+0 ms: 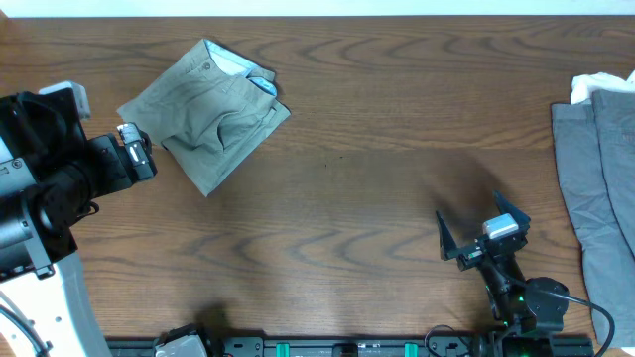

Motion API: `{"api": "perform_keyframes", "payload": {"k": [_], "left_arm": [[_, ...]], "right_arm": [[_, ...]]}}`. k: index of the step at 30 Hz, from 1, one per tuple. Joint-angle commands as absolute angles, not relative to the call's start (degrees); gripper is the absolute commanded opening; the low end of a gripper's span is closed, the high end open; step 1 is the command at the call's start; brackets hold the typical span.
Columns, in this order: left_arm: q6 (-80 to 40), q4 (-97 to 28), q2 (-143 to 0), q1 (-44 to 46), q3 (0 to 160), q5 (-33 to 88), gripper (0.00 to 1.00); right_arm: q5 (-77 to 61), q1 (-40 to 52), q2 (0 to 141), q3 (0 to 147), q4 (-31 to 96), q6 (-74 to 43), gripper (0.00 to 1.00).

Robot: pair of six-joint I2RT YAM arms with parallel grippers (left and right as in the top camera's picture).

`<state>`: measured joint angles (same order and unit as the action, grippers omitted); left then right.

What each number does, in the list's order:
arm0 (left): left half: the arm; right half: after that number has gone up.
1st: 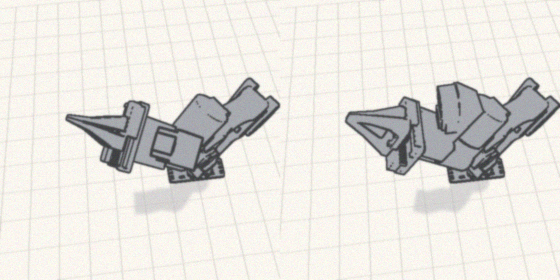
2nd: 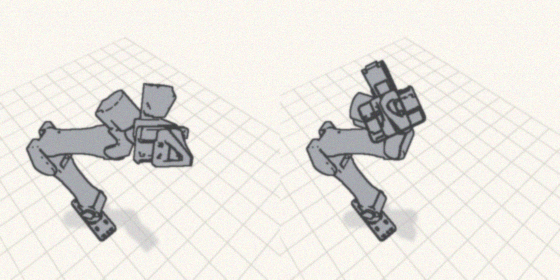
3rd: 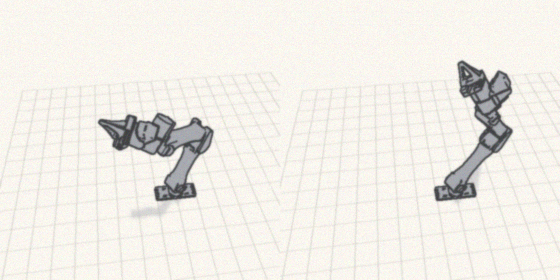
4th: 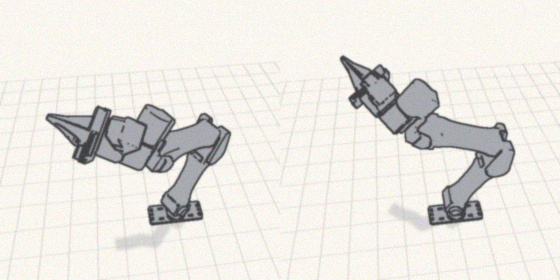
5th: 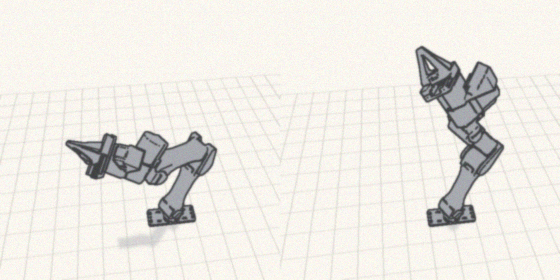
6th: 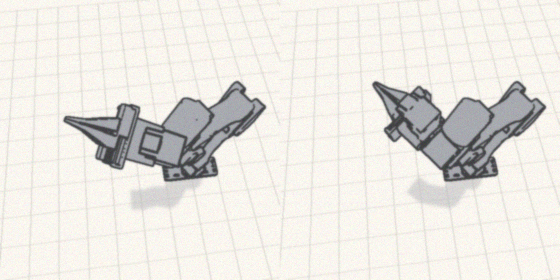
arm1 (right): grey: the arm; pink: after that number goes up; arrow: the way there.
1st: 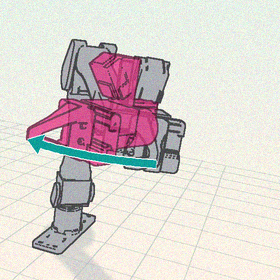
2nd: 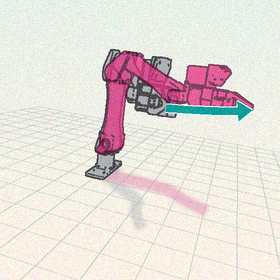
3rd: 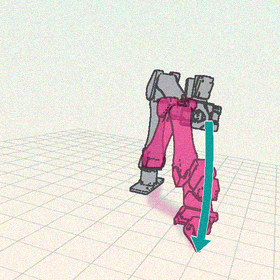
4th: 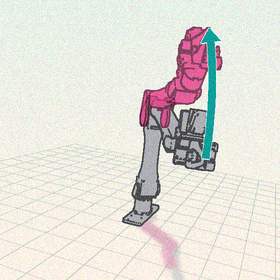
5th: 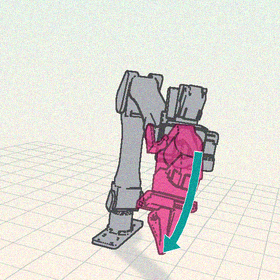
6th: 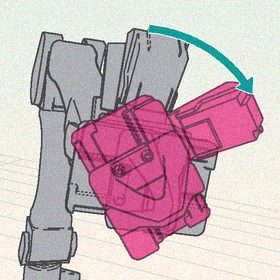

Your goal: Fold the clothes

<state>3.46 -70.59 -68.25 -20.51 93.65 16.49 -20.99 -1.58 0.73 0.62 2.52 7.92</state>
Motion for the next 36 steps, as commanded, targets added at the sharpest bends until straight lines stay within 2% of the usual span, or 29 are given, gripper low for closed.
{"api": "perform_keyframes", "payload": {"k": [1, 7, 12, 19, 24, 31, 36], "left_arm": [[4.27, -70.70, -68.20, -20.60, 93.76, 16.36, 0.98], [5.13, -69.47, -65.98, -19.68, 93.71, 8.73, 0.98], [5.58, -55.68, -61.28, -14.59, 88.90, 3.90, 0.98], [5.56, -30.00, -47.44, -12.64, 65.28, 3.90, 0.98], [5.32, -16.67, -34.83, -11.75, 46.46, 5.34, 0.98], [5.26, -4.51, -17.50, -10.07, 26.65, 5.54, 0.98], [5.10, -1.04, -8.54, -9.91, 18.20, 5.52, 0.98]], "right_arm": [[-20.80, -1.10, 0.34, 0.32, 2.48, 7.11, 0.99], [-20.80, -1.10, 0.34, 0.32, 2.48, 7.11, 0.99], [-20.80, -1.10, 0.34, 0.32, 2.48, 7.11, 0.99], [-20.80, -1.10, 0.34, 0.32, 2.48, 7.11, 0.99], [-20.80, -1.10, 0.34, 0.32, 2.48, 7.11, 0.99], [-20.80, -1.10, 0.34, 0.32, 2.48, 7.11, 0.99], [-20.80, -1.10, 0.34, 0.32, 2.48, 7.11, 0.99]]}}
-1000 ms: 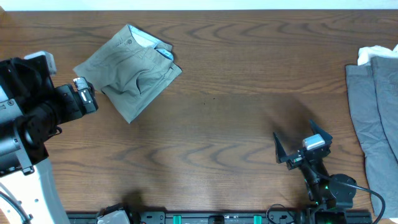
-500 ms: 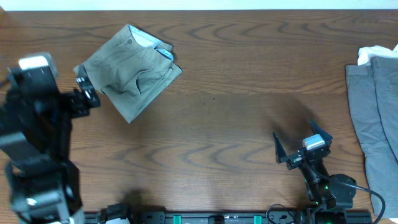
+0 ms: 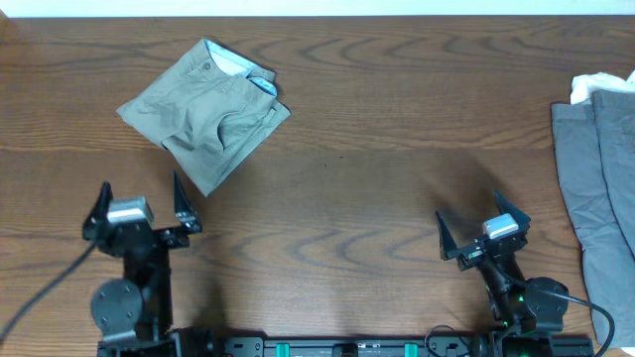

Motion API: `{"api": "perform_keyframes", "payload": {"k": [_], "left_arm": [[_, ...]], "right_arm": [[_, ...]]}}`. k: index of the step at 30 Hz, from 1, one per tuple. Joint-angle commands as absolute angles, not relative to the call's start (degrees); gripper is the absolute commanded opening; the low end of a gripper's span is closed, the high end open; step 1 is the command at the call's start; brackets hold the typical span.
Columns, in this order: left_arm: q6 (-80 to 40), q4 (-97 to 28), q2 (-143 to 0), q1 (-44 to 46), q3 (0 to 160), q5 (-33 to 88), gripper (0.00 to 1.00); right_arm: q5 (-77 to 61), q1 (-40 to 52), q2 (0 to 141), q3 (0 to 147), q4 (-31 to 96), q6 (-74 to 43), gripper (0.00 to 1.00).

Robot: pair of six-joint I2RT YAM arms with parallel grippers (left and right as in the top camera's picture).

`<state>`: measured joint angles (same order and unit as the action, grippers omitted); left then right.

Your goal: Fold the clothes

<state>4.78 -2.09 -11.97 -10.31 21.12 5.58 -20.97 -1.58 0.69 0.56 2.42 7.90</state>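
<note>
A folded olive-green pair of shorts (image 3: 205, 112) lies at the back left of the wooden table. My left gripper (image 3: 140, 205) stands open just in front of it, its right finger near the garment's front corner, nothing between the fingers. My right gripper (image 3: 482, 221) stands open at the front right, also empty. A grey garment (image 3: 601, 188) lies unfolded at the right edge, partly cut off by the frame.
A white cloth (image 3: 595, 86) peeks out behind the grey garment at the right edge. The wooden table (image 3: 367, 149) spans the view, with a black rail along its front edge.
My left arm has moved from the left edge beside the folded shorts to the front left of the table, gripper open. The right arm and the clothes have not moved.
</note>
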Motion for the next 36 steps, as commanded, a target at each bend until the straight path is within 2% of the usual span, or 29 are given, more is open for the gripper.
{"api": "perform_keyframes", "payload": {"k": [1, 8, 15, 24, 36], "left_arm": [[5.10, -0.93, -7.07, -9.80, 16.91, 5.54, 0.98], [5.10, -0.08, -0.01, -8.82, 8.62, 5.54, 0.98], [5.06, 4.89, -0.10, -6.68, 0.12, 5.54, 0.98], [5.15, -3.60, -0.14, -5.32, 0.23, 5.32, 0.98], [5.15, -3.60, -1.02, -5.32, 0.23, 5.30, 0.98]], "right_arm": [[-20.80, -1.10, 0.34, 0.32, 2.48, 7.11, 0.99], [-20.80, -1.10, 0.34, 0.32, 2.48, 7.14, 0.99], [-20.80, -1.10, 0.34, 0.32, 2.48, 7.11, 0.99], [-20.80, -1.10, 0.34, 0.32, 2.48, 7.11, 0.99], [-20.80, -1.10, 0.34, 0.32, 2.48, 7.11, 0.99]]}}
